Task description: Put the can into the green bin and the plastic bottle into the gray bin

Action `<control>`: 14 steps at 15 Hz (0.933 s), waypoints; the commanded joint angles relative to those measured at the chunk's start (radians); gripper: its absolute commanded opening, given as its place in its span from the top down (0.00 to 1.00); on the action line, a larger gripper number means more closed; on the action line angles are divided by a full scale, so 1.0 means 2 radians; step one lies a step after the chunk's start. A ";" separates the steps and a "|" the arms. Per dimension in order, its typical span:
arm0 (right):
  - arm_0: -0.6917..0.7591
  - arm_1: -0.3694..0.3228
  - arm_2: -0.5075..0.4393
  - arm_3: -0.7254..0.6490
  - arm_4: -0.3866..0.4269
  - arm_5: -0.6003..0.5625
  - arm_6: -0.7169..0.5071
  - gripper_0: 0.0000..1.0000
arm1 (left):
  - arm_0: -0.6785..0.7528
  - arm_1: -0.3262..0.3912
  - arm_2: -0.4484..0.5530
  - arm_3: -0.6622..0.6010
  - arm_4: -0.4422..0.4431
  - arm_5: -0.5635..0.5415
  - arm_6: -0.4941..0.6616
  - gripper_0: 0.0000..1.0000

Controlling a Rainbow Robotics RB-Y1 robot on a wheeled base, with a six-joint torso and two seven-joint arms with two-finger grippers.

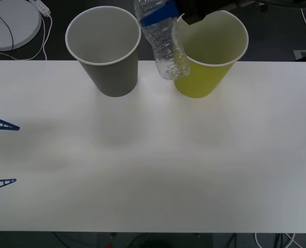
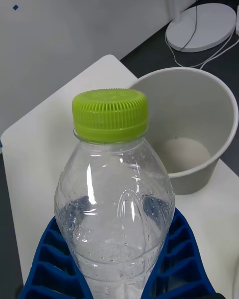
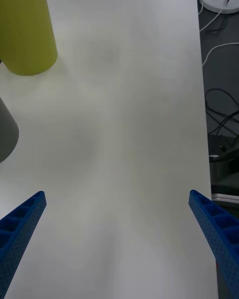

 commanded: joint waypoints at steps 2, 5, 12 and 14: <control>-0.057 0.039 0.014 0.075 0.003 -0.041 0.000 1.00 | 0.000 0.000 0.000 0.000 0.000 0.000 0.000 0.00; -0.102 0.059 0.033 0.121 0.011 -0.067 0.000 1.00 | 0.000 0.000 0.000 0.000 0.000 0.000 0.000 0.00; -0.215 0.106 0.125 0.227 0.004 -0.084 -0.009 1.00 | 0.000 0.000 0.000 0.000 0.000 0.000 0.000 0.00; -0.246 0.146 0.128 0.294 0.004 -0.107 -0.009 1.00 | 0.000 0.000 0.000 0.000 0.000 0.000 0.000 0.00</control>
